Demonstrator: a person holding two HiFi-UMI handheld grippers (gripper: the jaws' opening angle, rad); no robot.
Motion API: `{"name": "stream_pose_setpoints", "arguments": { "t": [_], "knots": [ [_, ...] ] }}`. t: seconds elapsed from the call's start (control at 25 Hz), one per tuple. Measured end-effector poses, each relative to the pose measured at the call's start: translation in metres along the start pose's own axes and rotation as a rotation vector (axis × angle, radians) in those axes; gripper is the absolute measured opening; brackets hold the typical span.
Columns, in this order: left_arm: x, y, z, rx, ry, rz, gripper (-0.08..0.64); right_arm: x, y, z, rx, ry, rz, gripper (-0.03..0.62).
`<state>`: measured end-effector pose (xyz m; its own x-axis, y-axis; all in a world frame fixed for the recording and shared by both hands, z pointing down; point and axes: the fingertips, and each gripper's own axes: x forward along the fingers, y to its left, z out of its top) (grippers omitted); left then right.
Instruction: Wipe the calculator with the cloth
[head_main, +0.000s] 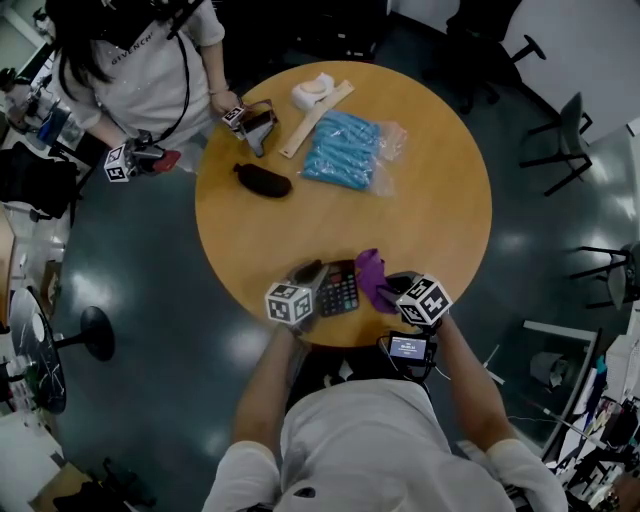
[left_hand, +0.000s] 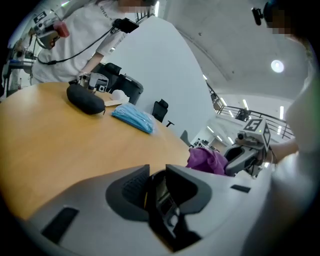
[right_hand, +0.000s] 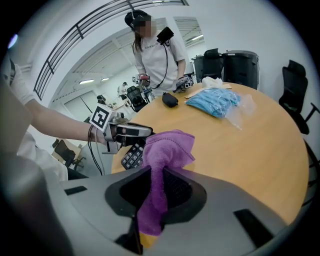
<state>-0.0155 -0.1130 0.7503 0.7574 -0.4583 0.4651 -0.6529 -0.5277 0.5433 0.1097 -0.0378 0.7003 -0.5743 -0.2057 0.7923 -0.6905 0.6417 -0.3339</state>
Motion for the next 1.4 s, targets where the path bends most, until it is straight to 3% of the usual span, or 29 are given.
{"name": "stream_pose_setpoints", "arguments": {
  "t": [0.28,0.44,0.72,0.8,0.84,1.0,1.2,1.4],
  "knots": [
    [-0.009,0.022,-0.006,0.011,0.059,0.186,0.126,0.002,-0.005,-0.002,-0.002,0.006,-0.067,0.072],
    [-0.027,0.03,0.017,0.022,-0.024,0.284,0.126,-0.001,-0.01,0.002,0.039,-0.021,-0.107,0.072],
    [-0.091,0.003,0.07,0.005,-0.196,0.373,0.12,-0.004,-0.039,-0.009,0.154,-0.022,-0.216,0.072],
    [-0.118,-0.012,0.072,0.023,-0.21,0.424,0.026,-0.001,-0.053,-0.024,0.202,0.018,-0.269,0.072],
    [-0.13,-0.021,0.07,0.043,-0.21,0.439,0.013,0.002,-0.058,-0.03,0.217,0.037,-0.284,0.072],
    [-0.165,-0.045,0.059,0.089,-0.217,0.475,0.006,0.015,-0.074,-0.036,0.249,0.073,-0.31,0.072],
    [-0.191,-0.053,0.034,0.025,-0.195,0.516,0.006,0.035,-0.081,-0.041,0.266,0.129,-0.312,0.072],
    [-0.19,-0.061,0.021,-0.001,-0.183,0.494,0.006,0.047,-0.078,-0.037,0.258,0.115,-0.313,0.083]
  ]
}}
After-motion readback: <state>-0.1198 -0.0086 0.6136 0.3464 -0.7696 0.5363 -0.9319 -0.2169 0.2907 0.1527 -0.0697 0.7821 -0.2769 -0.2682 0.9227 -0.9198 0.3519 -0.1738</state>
